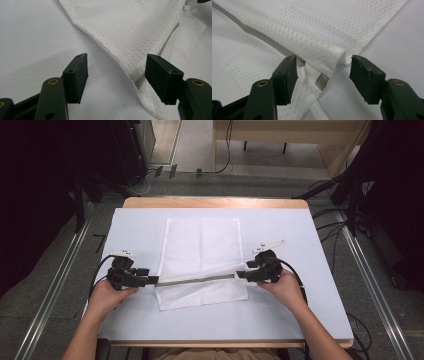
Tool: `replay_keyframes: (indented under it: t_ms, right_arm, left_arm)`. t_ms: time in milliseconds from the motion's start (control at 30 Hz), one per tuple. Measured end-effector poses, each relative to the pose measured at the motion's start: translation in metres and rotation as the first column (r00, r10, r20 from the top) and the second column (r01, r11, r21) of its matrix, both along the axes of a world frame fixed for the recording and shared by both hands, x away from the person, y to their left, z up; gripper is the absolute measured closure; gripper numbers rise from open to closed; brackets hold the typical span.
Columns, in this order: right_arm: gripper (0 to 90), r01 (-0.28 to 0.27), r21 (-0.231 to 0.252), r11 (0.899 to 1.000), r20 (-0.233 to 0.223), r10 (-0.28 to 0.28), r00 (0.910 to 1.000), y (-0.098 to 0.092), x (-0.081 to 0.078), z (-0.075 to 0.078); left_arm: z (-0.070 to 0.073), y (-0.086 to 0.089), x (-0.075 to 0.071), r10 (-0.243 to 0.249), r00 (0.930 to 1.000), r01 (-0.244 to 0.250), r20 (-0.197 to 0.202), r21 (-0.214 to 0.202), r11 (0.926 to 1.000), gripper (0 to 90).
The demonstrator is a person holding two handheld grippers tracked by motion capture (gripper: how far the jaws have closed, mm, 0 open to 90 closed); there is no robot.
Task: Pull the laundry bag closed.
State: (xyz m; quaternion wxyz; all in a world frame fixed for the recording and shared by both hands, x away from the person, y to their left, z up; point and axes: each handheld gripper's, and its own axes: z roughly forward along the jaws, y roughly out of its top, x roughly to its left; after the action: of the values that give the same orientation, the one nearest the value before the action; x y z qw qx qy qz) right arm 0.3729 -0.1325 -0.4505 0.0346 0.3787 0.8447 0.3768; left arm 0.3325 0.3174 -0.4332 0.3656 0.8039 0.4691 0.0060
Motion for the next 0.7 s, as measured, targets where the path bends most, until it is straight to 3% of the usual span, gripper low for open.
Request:
replay_keyframes:
  t_ms: [400,700]
  right_arm:
    - [34.7,0.045,0.022,0.999,0.028,-0.046,0.9986,-0.015,0.004,0.004]
    - [31.4,0.081,0.009,0.997,0.081,-0.081,0.9934,-0.027,0.007,0.004]
  left_arm:
    - [0.002,0.009,-0.001,0.028,0.9995,-0.028,0.014,0.004,0.9996,35.6]
    - [0.005,0.026,-0.001,0.096,0.9941,-0.096,0.052,-0.005,0.9954,35.5]
